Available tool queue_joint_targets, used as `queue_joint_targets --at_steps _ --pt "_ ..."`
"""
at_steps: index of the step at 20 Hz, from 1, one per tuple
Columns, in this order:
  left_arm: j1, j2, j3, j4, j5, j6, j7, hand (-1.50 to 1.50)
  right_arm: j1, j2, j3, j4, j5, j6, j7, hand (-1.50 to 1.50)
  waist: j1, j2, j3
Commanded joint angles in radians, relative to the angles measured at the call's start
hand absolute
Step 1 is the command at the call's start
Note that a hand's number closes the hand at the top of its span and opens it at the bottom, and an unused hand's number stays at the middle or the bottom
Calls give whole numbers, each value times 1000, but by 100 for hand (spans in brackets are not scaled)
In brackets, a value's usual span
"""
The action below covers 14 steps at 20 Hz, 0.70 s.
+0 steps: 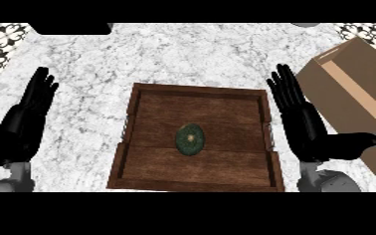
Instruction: Pick the squash from the tray and place it in the cardboard box
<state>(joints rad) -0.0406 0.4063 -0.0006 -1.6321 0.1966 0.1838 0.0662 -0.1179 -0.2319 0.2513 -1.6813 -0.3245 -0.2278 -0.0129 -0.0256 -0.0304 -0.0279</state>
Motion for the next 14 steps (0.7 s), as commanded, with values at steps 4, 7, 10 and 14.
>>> queue_joint_targets --at_steps 4,7,10,14 --pt "-37 82 -52 0 -73 -102 -75 0 -28 -106 -21 -261 295 -266 105 -150 -48 5 18" --pt "-42 96 -93 -31 -86 -135 -69 0 23 -317 -35 -160 498 -240 184 -150 -95 1 2" --pt "-68 80 -145 -23 -112 -161 -92 0 92 -269 40 -317 647 -357 308 -150 -69 11 18" --pt "-52 92 -132 13 -111 -188 -142 0 160 -378 122 -468 878 -293 410 -150 -43 11 18"
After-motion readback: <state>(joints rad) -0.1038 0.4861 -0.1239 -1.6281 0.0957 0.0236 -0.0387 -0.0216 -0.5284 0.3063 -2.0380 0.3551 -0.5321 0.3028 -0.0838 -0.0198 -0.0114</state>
